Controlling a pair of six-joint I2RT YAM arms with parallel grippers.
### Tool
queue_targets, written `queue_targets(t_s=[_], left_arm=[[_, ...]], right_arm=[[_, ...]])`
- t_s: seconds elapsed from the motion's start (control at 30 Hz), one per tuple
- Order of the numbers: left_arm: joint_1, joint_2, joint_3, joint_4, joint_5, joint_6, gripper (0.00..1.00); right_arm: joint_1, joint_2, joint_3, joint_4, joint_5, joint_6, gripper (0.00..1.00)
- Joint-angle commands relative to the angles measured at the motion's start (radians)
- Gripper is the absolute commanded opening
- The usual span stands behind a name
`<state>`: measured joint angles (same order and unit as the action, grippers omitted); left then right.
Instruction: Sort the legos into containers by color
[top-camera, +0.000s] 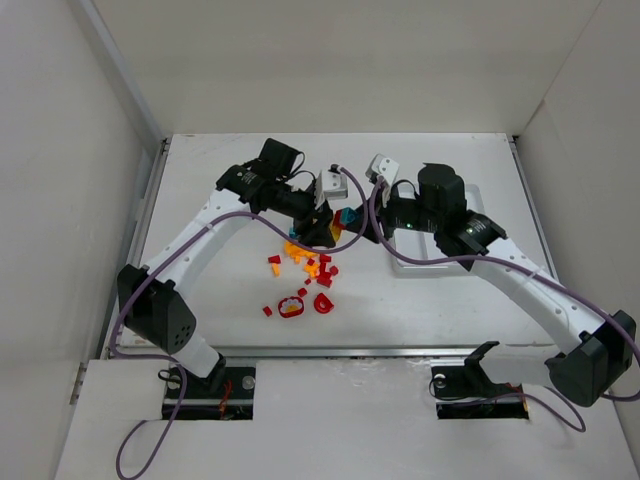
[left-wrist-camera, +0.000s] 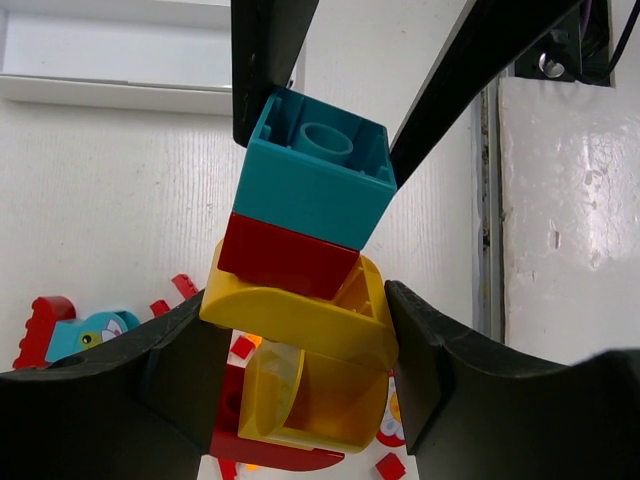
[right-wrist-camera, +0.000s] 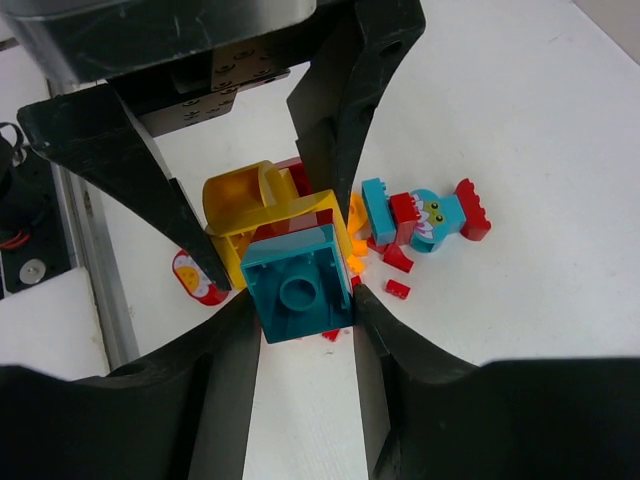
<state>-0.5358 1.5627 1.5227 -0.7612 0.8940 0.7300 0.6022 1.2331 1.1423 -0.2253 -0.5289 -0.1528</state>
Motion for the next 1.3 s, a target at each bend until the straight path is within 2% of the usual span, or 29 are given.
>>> queue_targets(t_s=[0.0,0.07,0.17,0.4,0.5,0.53,0.6,0.67,0.77,0.9,1.0,1.13,1.17,1.27], left_arm=[[-0.007,-0.007,0.007,-0.012,0.022,0.014,0.0],[-0.007,-0.007,-0.002,-0.012,-0.001,-0.006,0.0],[-0.007,0.003,-0.038,0.016,-0.058,-0.081,0.0],[-0.007,0.042,-0.082,0.062,-0.124,-0.168,0.0],[-0.007,0.051,-0.139,0.129,-0.237,-0.213,0.0],[-0.007,0.051,-0.154,0.141,-0.322,-0.213,0.0],[-0.007,0.071,-0.2,0.154,-0.413,-0.146,0.0],[-0.007,0.071,-0.226,0.183,-0.511,-0.091,0.09],[-0.016,0.071,-0.289,0.244,-0.575,-0.005,0.21],[-0.026,0.085,-0.309,0.313,-0.625,0.022,0.21],[-0.026,0.125,-0.27,0.333,-0.673,-0.001,0.21],[-0.026,0.154,-0.24,0.324,-0.69,-0.001,0.37],[-0.026,0.139,-0.24,0.324,-0.678,0.008,0.48],[-0.026,0.1,-0.24,0.324,-0.623,0.052,0.64]], right_arm=[[0.002,-0.001,0.05,0.057,0.018,0.012,0.09],[0.002,-0.015,0.05,0.057,0.033,0.012,0.0],[0.002,-0.066,0.022,0.057,0.084,0.012,0.0],[-0.087,-0.132,-0.05,0.057,0.158,0.073,0.0],[-0.13,-0.141,-0.091,0.057,0.211,0.108,0.0],[-0.139,-0.141,-0.092,0.057,0.225,0.133,0.0],[-0.154,-0.141,-0.107,0.057,0.236,0.147,0.0],[-0.154,-0.13,-0.131,0.057,0.236,0.147,0.0],[-0.154,-0.109,-0.131,0.057,0.225,0.147,0.0],[-0.154,-0.086,-0.131,0.057,0.225,0.147,0.0],[-0.154,-0.076,-0.131,0.057,0.213,0.147,0.0],[-0.154,-0.087,-0.131,0.057,0.204,0.147,0.0],[-0.154,-0.087,-0.131,0.057,0.204,0.147,0.0],[-0.154,-0.098,-0.131,0.047,0.204,0.127,0.0]])
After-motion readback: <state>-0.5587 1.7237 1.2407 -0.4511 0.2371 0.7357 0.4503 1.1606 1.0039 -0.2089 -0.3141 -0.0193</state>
